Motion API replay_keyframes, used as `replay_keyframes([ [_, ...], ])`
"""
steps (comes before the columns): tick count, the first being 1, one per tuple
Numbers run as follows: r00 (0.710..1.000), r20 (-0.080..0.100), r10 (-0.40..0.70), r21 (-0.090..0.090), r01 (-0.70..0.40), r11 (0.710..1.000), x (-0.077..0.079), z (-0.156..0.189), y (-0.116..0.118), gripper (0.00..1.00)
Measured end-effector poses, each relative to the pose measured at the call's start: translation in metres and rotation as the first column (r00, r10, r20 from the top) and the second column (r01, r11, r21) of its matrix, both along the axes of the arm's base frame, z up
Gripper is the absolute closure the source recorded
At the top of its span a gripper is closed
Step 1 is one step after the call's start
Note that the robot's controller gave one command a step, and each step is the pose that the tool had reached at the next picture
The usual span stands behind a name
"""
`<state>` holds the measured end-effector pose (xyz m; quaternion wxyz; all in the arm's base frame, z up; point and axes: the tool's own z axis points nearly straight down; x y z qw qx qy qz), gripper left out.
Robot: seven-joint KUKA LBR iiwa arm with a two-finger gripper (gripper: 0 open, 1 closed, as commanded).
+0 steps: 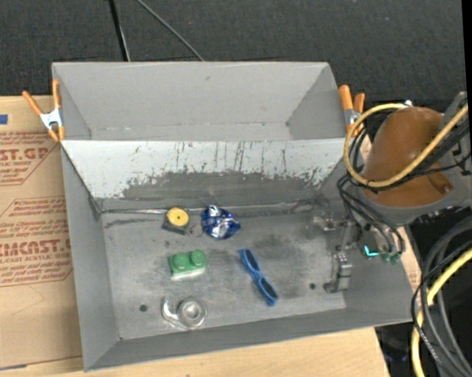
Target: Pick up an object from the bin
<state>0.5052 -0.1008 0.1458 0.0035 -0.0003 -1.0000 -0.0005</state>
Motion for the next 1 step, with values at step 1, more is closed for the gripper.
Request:
replay_keyframes([
  [1,1.0,0.001,0.025,0.004,-0.025,1.0,-0.0063,-0.0593,0.0743,0.0],
])
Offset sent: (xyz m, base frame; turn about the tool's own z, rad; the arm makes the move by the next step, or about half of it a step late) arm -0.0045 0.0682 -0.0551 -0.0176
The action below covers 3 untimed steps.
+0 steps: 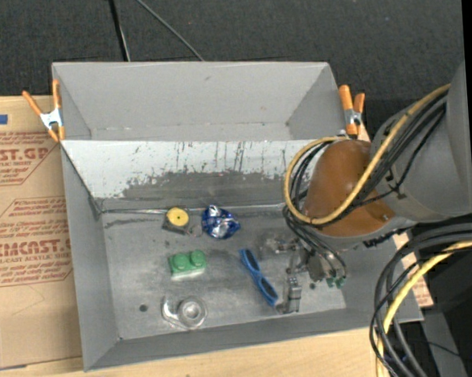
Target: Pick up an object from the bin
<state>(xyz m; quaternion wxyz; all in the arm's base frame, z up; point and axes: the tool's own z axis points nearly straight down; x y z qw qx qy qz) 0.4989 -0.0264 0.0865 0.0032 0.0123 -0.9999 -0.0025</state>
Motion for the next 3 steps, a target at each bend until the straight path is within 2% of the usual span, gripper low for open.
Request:
replay_keyframes([
  [1,0.98,0.015,0.198,-0.006,-0.198,0.98,-0.0136,-0.0157,0.0086,0.0],
  [2,0.968,0.021,0.251,-0.01,-0.251,0.968,-0.015,-0.0147,0.0172,0.0],
  [3,0.968,0.007,0.252,-0.005,-0.252,0.968,-0.0194,-0.017,0.018,1.0],
])
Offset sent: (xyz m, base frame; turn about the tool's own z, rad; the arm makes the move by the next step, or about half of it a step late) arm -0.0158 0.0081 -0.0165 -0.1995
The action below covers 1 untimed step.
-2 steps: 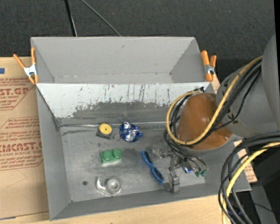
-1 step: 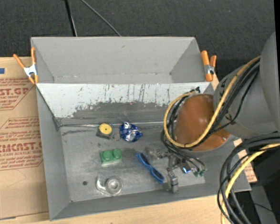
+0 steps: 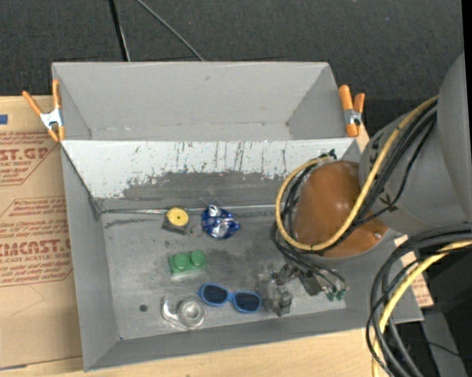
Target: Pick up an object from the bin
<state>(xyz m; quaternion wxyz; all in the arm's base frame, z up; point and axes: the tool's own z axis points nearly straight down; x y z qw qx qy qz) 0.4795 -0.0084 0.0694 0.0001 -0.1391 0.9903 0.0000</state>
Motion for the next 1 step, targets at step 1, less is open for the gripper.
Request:
replay_keyframes([
  [1,1.0,0.016,-0.001,0.001,0.001,1.0,0.0043,0.0019,0.0004,0.0],
])
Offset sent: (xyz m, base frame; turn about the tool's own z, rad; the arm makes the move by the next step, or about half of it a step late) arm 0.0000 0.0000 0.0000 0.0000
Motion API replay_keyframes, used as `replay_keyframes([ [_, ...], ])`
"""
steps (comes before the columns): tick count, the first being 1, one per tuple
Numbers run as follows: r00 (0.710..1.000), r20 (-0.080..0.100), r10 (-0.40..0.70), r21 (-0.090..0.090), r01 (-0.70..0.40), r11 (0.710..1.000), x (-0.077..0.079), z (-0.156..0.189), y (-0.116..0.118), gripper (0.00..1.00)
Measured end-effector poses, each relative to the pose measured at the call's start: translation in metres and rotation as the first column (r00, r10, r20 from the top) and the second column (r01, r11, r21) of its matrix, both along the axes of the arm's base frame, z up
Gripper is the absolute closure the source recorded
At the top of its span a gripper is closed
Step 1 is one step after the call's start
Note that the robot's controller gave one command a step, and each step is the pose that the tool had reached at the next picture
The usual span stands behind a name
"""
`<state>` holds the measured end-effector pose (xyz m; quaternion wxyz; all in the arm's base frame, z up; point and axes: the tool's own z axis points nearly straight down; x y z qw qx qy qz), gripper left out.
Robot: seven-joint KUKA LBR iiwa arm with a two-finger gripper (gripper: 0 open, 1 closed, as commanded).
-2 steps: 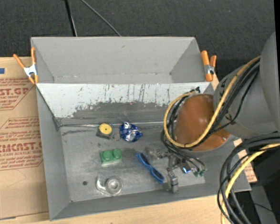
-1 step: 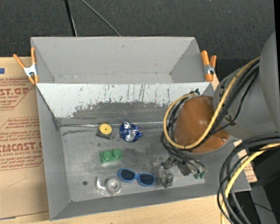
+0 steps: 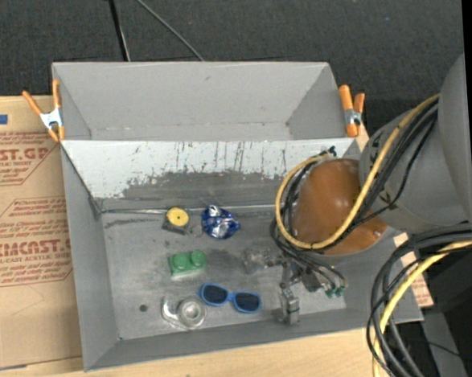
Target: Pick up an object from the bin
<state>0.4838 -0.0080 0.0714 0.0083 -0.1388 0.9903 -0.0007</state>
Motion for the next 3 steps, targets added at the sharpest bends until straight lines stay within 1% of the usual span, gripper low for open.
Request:
replay_keyframes([
  [1,0.995,-0.011,-0.101,0.002,0.101,0.995,0.002,-0.001,0.042,0.0],
  [2,0.995,-0.016,-0.101,0.0,0.101,0.995,0.001,-0.002,0.041,1.0],
  [3,0.998,-0.007,0.057,-0.001,-0.057,0.998,0.009,0.158,0.041,1.0],
])
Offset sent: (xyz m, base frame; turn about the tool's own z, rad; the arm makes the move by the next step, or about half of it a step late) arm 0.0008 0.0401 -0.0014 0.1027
